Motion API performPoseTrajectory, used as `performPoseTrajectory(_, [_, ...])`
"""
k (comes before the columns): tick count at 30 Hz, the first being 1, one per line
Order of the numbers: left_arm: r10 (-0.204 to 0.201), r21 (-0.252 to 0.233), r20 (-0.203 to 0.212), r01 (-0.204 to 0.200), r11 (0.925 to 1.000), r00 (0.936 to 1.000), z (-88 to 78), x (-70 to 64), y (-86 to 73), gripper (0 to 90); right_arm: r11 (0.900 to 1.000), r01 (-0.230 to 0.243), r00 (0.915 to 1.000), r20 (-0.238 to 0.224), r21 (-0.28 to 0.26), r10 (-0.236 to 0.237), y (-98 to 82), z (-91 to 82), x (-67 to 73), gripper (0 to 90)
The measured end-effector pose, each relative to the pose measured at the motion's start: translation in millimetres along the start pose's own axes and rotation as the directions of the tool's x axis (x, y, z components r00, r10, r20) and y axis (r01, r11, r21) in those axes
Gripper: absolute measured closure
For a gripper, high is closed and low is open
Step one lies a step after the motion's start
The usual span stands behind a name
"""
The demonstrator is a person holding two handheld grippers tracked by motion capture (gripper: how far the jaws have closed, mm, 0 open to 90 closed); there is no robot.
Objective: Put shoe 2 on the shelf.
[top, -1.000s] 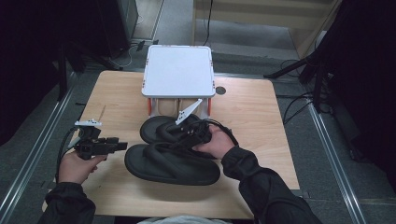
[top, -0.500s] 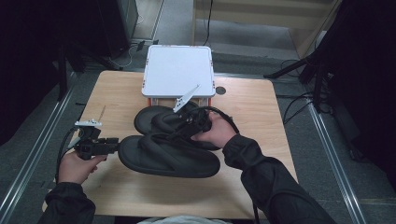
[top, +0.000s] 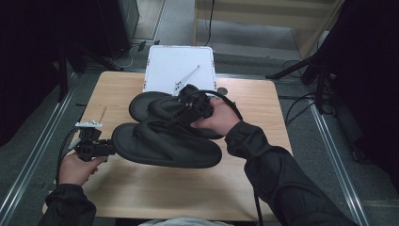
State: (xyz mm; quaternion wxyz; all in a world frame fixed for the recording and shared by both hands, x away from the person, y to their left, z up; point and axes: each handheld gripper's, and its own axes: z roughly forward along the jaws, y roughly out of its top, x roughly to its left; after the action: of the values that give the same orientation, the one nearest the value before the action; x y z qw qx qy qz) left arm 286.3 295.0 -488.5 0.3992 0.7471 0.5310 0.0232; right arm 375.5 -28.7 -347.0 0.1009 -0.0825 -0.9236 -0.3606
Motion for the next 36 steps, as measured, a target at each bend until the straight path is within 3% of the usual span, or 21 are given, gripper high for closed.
performPoseTrajectory(5, [0.006,0.004,0.002,-0.006,1.0,1.0,0.3,0.1,0.3,42.7,0.999,-0.051,0.9979,0.039,-0.003,0.051,6.7,-8.2,-6.9,75.1])
performPoseTrajectory(8, [0.005,0.003,0.001,-0.005,1.0,1.0,0.4,0.0,0.1,42.7,0.995,-0.096,0.9923,0.077,-0.009,0.097,8.6,-12.4,-14.1,75.1])
performPoseTrajectory(12, [0.004,0.003,0.002,-0.004,1.0,1.0,0.9,0.1,0.0,42.7,0.985,-0.169,0.9764,0.131,-0.034,0.172,10.8,-18.4,-27.7,75.1])
performPoseTrajectory(16, [0.005,0.002,0.001,-0.005,1.0,1.0,1.0,0.0,0.0,42.7,0.97,-0.234,0.9526,0.183,-0.069,0.243,12.9,-25.9,-43.4,75.1])
performPoseTrajectory(18, [0.002,0.002,0.001,-0.002,1.0,1.0,1.3,-0.2,0.0,42.7,0.958,-0.273,0.9342,0.215,-0.084,0.285,15.3,-30.1,-51.8,75.1])
performPoseTrajectory(23, [0.008,0.009,0.002,-0.008,0.9999,1.0,1.9,-0.4,0.2,42.7,0.936,-0.332,0.9016,0.252,-0.118,0.351,21.4,-39.7,-68.3,75.1])
performPoseTrajectory(25, [0.005,0.009,0.002,-0.005,0.9999,1.0,2.4,-0.5,0.2,42.7,0.924,-0.357,0.883,0.274,-0.134,0.381,24.4,-42.4,-74.7,75.1])
performPoseTrajectory(28, [0.008,0.01,0.003,-0.008,0.9999,1.0,2.6,-0.6,0.3,42.7,0.903,-0.402,0.8493,0.307,-0.153,0.43,29.3,-45.7,-83.9,75.1])
performPoseTrajectory(31, [0.006,0.009,0.003,-0.006,0.9999,1.0,2.9,-1.0,0.2,42.7,0.877,-0.447,0.8104,0.335,-0.177,0.48,33.8,-47.8,-92.1,75.0])
performPoseTrajectory(36, [0.01,0.018,0.006,-0.01,0.9998,0.9999,4.3,-1.0,0.6,42.7,0.849,-0.483,0.751,0.398,-0.212,0.527,42.9,-50.9,-104.2,75.0])
